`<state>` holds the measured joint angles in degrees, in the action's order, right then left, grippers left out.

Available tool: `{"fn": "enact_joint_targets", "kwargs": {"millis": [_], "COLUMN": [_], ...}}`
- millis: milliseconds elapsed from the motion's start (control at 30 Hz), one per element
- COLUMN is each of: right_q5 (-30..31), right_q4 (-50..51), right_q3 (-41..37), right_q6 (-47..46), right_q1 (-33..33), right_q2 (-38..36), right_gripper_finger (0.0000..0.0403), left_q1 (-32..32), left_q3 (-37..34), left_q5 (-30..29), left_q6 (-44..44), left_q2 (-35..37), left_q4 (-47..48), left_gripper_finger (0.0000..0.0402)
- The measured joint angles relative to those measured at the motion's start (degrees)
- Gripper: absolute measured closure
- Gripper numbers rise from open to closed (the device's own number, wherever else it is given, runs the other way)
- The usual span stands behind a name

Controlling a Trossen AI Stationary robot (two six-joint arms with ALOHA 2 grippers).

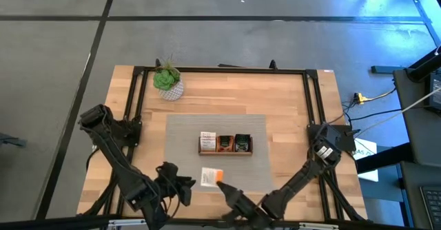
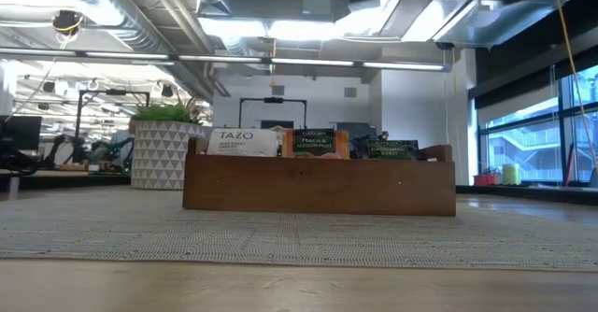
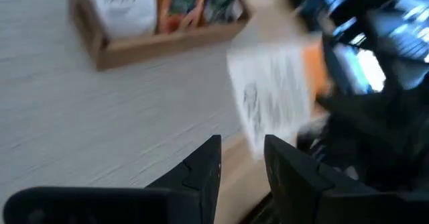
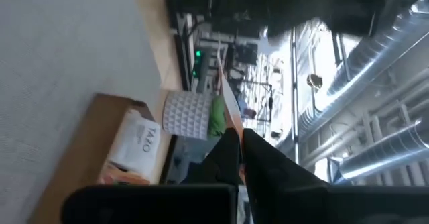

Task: Pick & Place Tea
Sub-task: Put the white tea bag into the left section of the wooden organizer

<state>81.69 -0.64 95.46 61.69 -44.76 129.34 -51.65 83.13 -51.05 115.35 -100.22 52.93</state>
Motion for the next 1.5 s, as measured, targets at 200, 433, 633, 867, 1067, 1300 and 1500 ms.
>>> {"fn": "enact_joint_targets", "kwargs": {"millis": [200, 433, 633, 867, 1067, 1300, 1500], "right_q5": [1.7, 3.2, 3.8, 2.9, 2.2, 3.6, 4.1], "right_q4": [-0.1, -0.5, -0.5, -0.5, -2.3, -6.0, -9.1], "right_q3": [0.0, 0.0, 0.0, 0.0, 0.0, 0.0, 0.0], "right_q6": [-2.7, -6.8, -9.1, -9.1, -8.7, -4.0, -1.0], "right_q1": [-1.7, -1.9, -3.1, -3.6, -3.1, -3.4, -4.2], "right_q2": [-0.1, -2.3, -3.4, -3.4, -3.4, -3.4, -3.4], "right_gripper_finger": [0.0390, 0.0390, 0.0390, 0.0390, 0.0392, 0.0394, 0.0394], "left_q1": [1.8, 4.2, 5.8, 6.0, 6.0, 6.0, 5.9], "left_q3": [0.0, 0.0, 0.0, 0.0, 0.0, 0.0, 0.0], "left_q5": [-7.6, -1.1, 1.2, 1.1, 0.9, 1.6, 2.1], "left_q6": [-6.1, -10.3, -11.9, -18.6, -25.0, -25.7, -25.6], "left_q2": [0.5, 0.5, 0.5, 0.5, 0.5, 0.5, 0.5], "left_q4": [-8.1, -14.1, -14.2, -19.0, -24.5, -24.4, -24.6], "left_gripper_finger": [0.0294, 0.0294, 0.0294, 0.0294, 0.0294, 0.0294, 0.0294]}}
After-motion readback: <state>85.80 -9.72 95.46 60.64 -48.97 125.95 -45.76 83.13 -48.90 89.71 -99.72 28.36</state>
